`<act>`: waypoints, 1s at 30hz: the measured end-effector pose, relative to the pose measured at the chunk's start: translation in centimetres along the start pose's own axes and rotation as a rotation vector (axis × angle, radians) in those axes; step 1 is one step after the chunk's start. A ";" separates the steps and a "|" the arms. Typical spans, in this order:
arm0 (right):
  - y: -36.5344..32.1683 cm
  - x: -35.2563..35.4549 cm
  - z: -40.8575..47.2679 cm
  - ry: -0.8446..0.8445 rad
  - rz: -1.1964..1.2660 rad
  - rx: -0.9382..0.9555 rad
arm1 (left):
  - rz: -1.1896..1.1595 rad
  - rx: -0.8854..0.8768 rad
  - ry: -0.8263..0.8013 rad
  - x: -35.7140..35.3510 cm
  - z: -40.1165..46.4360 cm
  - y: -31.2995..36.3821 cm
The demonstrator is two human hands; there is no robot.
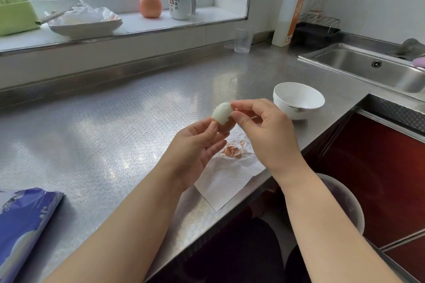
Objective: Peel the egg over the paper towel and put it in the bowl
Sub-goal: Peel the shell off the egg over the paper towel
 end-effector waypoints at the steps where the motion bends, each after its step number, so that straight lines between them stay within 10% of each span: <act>1: 0.0 0.0 0.0 0.009 -0.010 0.011 | 0.014 0.001 -0.007 0.0 0.0 0.0; 19: -0.1 -0.5 0.0 0.121 -0.279 0.130 | 0.207 0.002 -0.051 0.3 -0.2 0.5; 30: 2.3 0.3 -0.2 0.028 0.035 -0.231 | -0.070 0.011 -0.029 0.4 -0.2 1.0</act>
Point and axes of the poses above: each hand's wrist, its own z-axis towards the middle knuckle, its own x-axis out of the back of the hand, y = z × x, the point moved 4 cm from there along z, towards the middle knuckle, and after that the axes turned 11 degrees about -y, right-handed, at the moved point
